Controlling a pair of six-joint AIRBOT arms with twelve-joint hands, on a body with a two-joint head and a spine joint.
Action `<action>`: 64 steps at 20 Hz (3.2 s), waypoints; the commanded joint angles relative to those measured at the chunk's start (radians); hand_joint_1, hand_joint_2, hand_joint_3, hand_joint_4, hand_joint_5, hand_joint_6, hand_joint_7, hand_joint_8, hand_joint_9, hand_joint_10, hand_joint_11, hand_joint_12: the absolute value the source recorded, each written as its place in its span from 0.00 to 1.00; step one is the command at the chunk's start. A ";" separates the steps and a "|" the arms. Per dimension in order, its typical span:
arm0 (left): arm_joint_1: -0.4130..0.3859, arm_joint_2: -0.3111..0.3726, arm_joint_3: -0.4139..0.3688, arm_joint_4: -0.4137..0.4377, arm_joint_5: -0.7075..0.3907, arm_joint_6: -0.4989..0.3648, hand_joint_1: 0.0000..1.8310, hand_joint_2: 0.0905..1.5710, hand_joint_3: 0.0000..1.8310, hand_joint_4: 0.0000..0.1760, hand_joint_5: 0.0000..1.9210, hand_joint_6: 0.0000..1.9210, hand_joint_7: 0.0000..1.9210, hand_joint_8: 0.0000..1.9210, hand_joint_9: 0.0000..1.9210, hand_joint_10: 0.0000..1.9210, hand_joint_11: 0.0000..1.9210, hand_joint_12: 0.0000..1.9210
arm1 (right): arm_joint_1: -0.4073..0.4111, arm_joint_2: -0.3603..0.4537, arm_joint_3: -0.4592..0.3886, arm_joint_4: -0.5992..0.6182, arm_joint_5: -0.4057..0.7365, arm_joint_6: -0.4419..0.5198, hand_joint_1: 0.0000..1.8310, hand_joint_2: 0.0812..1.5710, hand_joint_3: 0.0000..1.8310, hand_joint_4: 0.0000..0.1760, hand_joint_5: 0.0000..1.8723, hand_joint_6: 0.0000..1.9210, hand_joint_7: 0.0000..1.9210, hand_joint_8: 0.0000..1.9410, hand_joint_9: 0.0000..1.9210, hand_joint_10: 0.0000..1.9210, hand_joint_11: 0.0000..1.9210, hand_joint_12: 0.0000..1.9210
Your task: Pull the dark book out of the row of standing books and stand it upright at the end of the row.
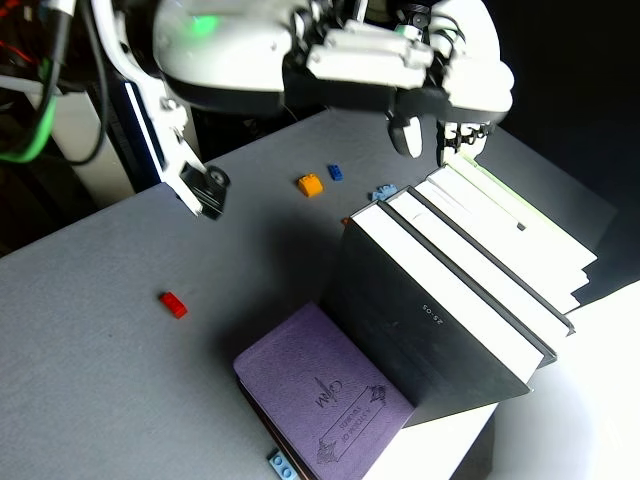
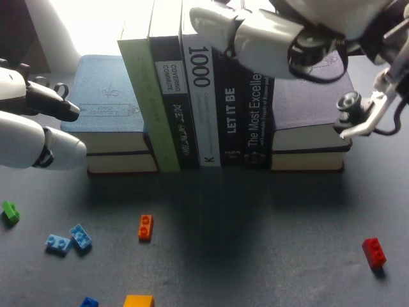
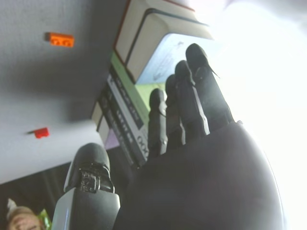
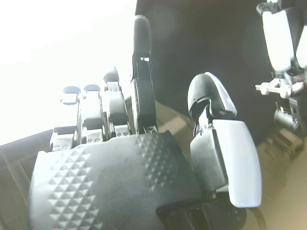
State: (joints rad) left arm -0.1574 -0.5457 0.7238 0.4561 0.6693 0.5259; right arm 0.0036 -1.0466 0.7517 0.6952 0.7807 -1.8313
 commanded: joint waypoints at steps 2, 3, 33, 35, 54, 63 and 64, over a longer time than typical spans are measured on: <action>-0.013 0.006 0.004 0.032 -0.068 0.002 0.03 0.79 0.00 0.26 0.13 0.00 0.13 0.00 0.16 0.00 0.19 0.04 | 0.008 -0.003 0.022 -0.055 0.092 0.013 0.00 0.84 0.00 0.00 0.41 0.22 0.09 0.00 0.00 0.00 0.00 0.00; -0.013 0.006 0.004 0.032 -0.068 0.002 0.03 0.79 0.00 0.26 0.12 0.00 0.13 0.00 0.16 0.00 0.18 0.03 | 0.004 -0.010 0.034 -0.055 0.089 0.019 0.00 0.84 0.00 0.00 0.41 0.21 0.09 0.00 0.00 0.00 0.00 0.00; -0.013 0.006 0.006 0.032 -0.071 0.003 0.00 0.79 0.00 0.22 0.14 0.00 0.15 0.01 0.18 0.00 0.22 0.02 | -0.067 0.105 -0.289 0.287 0.074 -0.317 0.00 0.84 0.00 0.00 0.40 0.19 0.11 0.00 0.01 0.00 0.00 0.00; -0.013 0.006 0.007 0.032 -0.071 0.003 0.00 0.80 0.00 0.22 0.14 0.00 0.15 0.01 0.17 0.00 0.21 0.02 | -0.068 0.112 -0.335 0.337 0.084 -0.385 0.00 0.84 0.00 0.00 0.39 0.19 0.12 0.00 0.01 0.00 0.00 0.00; -0.012 0.006 0.008 0.032 -0.076 0.003 0.00 0.80 0.00 0.20 0.15 0.00 0.13 0.00 0.16 0.00 0.20 0.01 | -0.261 0.138 -0.411 0.458 0.028 -0.493 0.00 0.84 0.00 0.00 0.39 0.17 0.13 0.01 0.02 0.01 0.00 0.00; -0.012 0.006 0.008 0.032 -0.075 0.003 0.04 0.80 0.00 0.18 0.16 0.00 0.15 0.00 0.17 0.00 0.22 0.01 | -0.345 0.104 -0.351 0.456 -0.007 -0.458 0.00 0.84 0.00 0.00 0.39 0.17 0.10 0.00 0.00 0.00 0.00 0.00; -0.012 0.006 0.008 0.032 -0.075 0.003 0.04 0.80 0.00 0.19 0.15 0.00 0.15 0.00 0.17 0.00 0.22 0.01 | -0.357 0.101 -0.349 0.449 -0.010 -0.458 0.00 0.84 0.00 0.00 0.39 0.17 0.09 0.00 0.00 0.00 0.00 0.00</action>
State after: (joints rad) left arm -0.1574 -0.5457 0.7280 0.4564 0.6647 0.5262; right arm -0.3622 -0.9539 0.4015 1.1854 0.6994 -2.2951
